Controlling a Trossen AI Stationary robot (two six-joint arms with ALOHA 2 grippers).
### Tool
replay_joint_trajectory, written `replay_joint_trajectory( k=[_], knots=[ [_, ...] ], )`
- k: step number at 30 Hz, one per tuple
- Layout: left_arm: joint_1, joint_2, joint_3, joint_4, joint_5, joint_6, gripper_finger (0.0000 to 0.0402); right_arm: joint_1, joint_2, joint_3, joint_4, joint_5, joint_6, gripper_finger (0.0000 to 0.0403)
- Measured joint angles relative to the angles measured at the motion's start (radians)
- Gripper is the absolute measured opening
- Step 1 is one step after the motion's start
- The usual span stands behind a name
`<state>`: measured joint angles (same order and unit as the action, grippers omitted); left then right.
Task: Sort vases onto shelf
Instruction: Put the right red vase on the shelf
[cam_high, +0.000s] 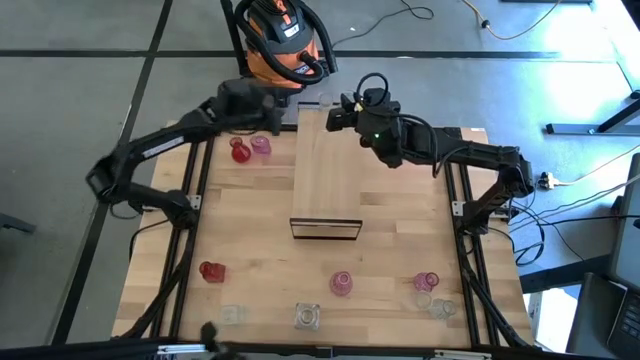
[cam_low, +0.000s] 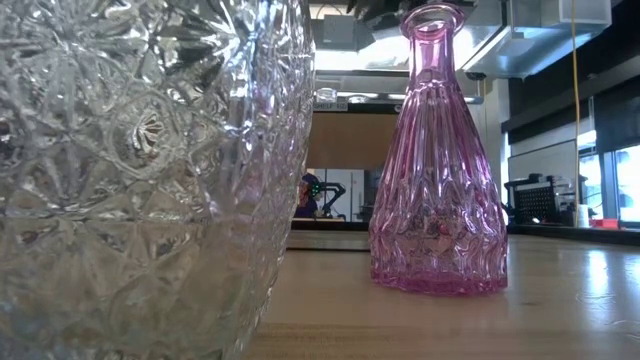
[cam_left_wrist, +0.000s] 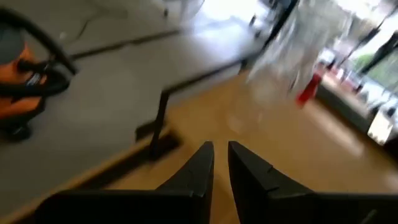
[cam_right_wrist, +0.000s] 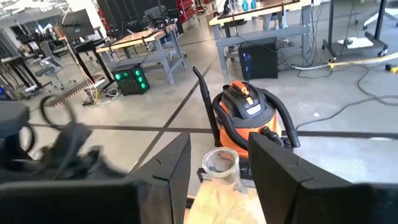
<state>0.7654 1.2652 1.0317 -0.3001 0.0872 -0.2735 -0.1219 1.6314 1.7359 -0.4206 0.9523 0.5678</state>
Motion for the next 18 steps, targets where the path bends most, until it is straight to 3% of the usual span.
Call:
replay_joint_trajectory(
  k=[7, 10, 12, 14, 18],
  knots=[
    [-0.007, -0.189, 0.000, -0.546, 0.141, 0.112, 0.0041, -0.019, -0.002, 0.000, 0.001, -0.014, -0.055, 0.0144],
    [-0.028, -0.267, 0.000, -0.690, -0.013, 0.124, 0.0041, -0.034, -0.002, 0.000, 0.000, -0.046, -0.057, 0.0144],
    [-0.033, -0.302, 0.000, -0.714, -0.178, 0.125, 0.0041, -0.048, -0.002, 0.000, 0.000, -0.081, -0.057, 0.0144],
    [-0.020, -0.308, 0.000, -0.692, -0.239, 0.126, 0.0041, -0.060, -0.002, 0.000, 0.002, -0.117, -0.057, 0.0144],
    [0.087, -0.238, 0.000, -0.673, -0.050, 0.187, 0.0041, -0.071, -0.002, 0.000, 0.005, -0.174, -0.054, 0.0144]
  ],
)
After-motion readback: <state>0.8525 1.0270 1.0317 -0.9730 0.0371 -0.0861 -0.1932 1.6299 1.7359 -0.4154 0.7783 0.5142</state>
